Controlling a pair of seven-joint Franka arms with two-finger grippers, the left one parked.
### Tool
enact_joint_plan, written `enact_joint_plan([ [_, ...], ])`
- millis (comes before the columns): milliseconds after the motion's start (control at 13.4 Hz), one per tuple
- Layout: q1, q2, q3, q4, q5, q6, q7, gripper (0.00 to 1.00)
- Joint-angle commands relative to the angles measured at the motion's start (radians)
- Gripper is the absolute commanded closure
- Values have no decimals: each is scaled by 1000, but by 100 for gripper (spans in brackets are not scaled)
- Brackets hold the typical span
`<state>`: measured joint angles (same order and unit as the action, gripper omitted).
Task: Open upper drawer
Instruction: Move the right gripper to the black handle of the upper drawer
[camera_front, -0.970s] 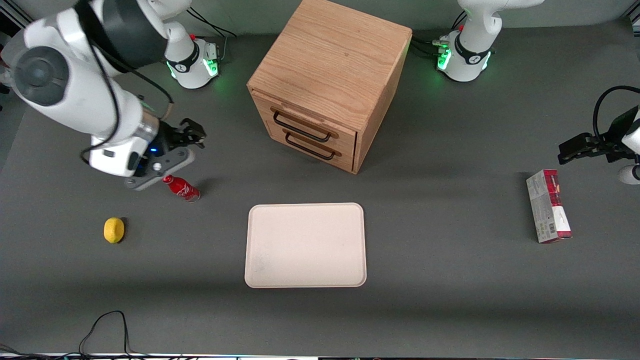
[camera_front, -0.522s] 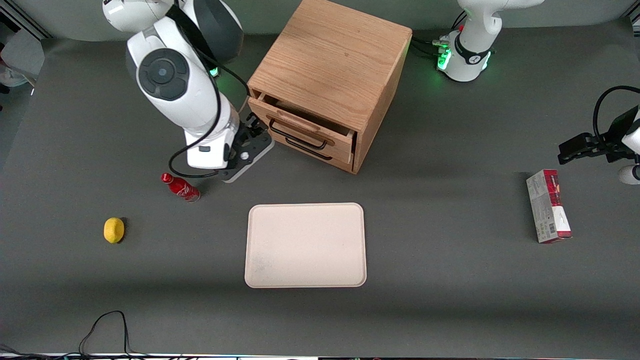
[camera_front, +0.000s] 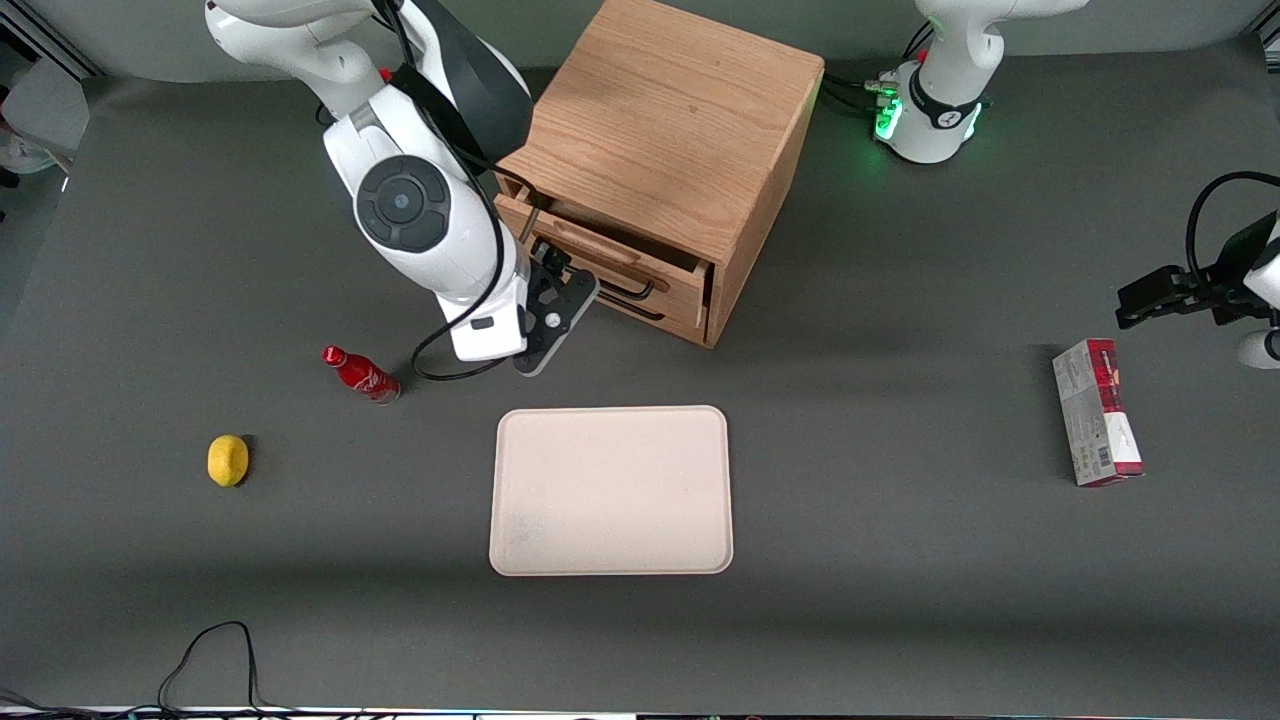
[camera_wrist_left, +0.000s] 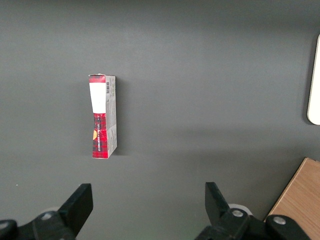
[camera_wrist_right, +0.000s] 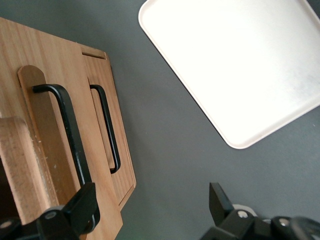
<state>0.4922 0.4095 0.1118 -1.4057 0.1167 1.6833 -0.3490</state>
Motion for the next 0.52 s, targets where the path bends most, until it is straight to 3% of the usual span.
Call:
enact_joint_plan([
  [0,0,29,17,36,28,-5,-33,0],
  [448,11,63,48,34,28,22,-33,0],
])
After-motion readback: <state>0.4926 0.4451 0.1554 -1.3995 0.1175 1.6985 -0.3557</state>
